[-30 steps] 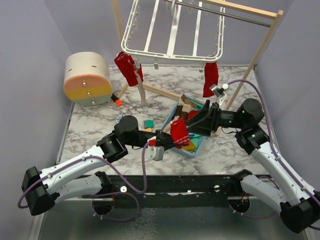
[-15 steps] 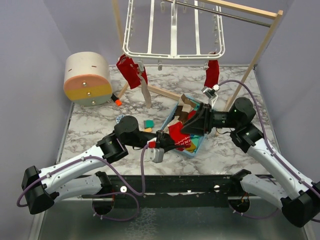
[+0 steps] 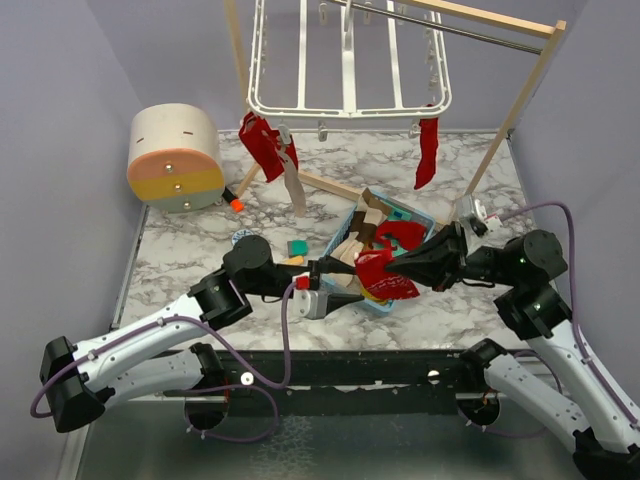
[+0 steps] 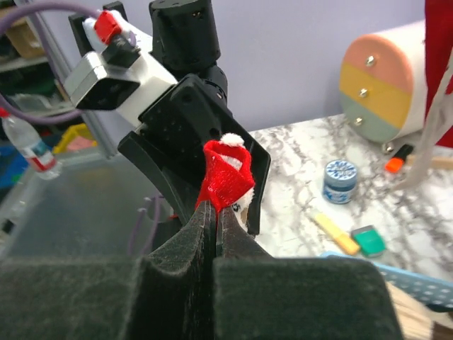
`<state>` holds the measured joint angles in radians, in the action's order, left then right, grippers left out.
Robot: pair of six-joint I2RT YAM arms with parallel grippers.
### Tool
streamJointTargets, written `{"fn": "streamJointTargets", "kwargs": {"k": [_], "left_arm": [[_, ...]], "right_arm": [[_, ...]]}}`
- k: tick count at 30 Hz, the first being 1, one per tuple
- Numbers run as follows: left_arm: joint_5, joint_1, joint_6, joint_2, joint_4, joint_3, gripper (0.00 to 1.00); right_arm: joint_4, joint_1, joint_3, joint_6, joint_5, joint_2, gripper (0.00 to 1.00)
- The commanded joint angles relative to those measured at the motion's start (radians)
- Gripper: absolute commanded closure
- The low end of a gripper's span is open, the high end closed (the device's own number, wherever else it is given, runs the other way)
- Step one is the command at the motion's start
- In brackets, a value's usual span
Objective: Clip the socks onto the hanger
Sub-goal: Pick up the sock from the bin.
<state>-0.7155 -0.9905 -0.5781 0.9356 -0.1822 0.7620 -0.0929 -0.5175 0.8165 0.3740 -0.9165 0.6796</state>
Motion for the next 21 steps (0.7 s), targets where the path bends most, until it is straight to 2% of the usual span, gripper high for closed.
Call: {"fn": "streamJointTargets", "kwargs": {"k": [1, 6, 12, 15, 21], "left_arm": [[0.059, -0.004, 0.122, -0.040, -0.021, -0.019, 0.48], [0.077, -0.001, 0.306, -0.046, -0.137, -0.031, 0.48], [0.023, 0.003, 0.550, -0.006, -0.267, -0.001, 0.66], [0.015, 0.005, 0.659, 0.013, -0.331, 0.007, 0.70], [0.006, 0.007, 0.710, 0.057, -0.364, 0.027, 0.75]], "right_arm": [[0.089, -0.005, -0.025, -0.252, 0.035, -0.071, 0.99], [0.132, -0.005, -0.062, -0.351, 0.081, -0.155, 0.99], [0.057, -0.004, -0.134, -0.365, 0.154, -0.242, 0.99], [0.064, -0.004, -0.138, -0.410, 0.167, -0.256, 0.99], [0.037, -0.005, -0.137, -0.411, 0.131, -0.250, 0.99]]}}
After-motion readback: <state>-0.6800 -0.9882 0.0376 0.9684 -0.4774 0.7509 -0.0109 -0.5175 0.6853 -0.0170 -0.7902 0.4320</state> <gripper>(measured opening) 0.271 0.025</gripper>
